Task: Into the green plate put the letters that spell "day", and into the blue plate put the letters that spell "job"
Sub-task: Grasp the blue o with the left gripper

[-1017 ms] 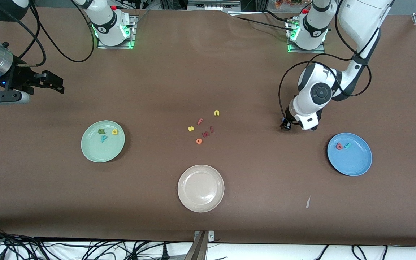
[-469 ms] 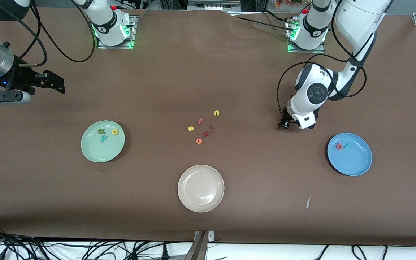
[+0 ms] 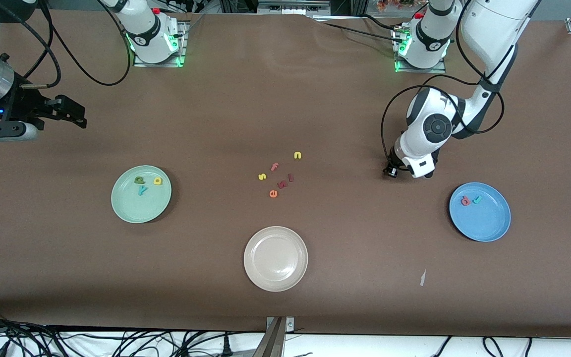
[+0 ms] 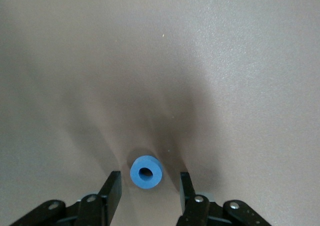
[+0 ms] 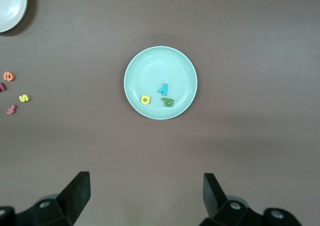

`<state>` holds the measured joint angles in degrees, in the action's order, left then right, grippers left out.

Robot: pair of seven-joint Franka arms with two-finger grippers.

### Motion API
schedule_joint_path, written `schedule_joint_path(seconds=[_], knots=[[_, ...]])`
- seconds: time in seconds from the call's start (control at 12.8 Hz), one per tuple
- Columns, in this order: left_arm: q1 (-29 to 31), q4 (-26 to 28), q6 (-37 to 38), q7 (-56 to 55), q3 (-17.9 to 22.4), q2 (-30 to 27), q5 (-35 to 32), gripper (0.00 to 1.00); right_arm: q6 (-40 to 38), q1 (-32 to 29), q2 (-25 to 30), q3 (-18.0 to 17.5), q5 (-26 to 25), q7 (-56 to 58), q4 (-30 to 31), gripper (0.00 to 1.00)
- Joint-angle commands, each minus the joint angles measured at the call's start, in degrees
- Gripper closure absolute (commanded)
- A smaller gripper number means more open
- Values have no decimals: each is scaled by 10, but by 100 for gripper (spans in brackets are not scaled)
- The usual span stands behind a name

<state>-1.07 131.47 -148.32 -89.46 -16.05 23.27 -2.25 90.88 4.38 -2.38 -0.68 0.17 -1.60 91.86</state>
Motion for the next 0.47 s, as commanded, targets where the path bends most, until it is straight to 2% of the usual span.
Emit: schedule_joint_path(seconds=[0.0, 0.39], knots=[[2, 3, 0, -1, 3, -3, -16, 46, -7, 4, -7, 0, -5, 1, -15, 0], [3, 3, -1, -5, 13, -3, -25, 48, -11, 2, -5, 2, 0, 5, -14, 0]])
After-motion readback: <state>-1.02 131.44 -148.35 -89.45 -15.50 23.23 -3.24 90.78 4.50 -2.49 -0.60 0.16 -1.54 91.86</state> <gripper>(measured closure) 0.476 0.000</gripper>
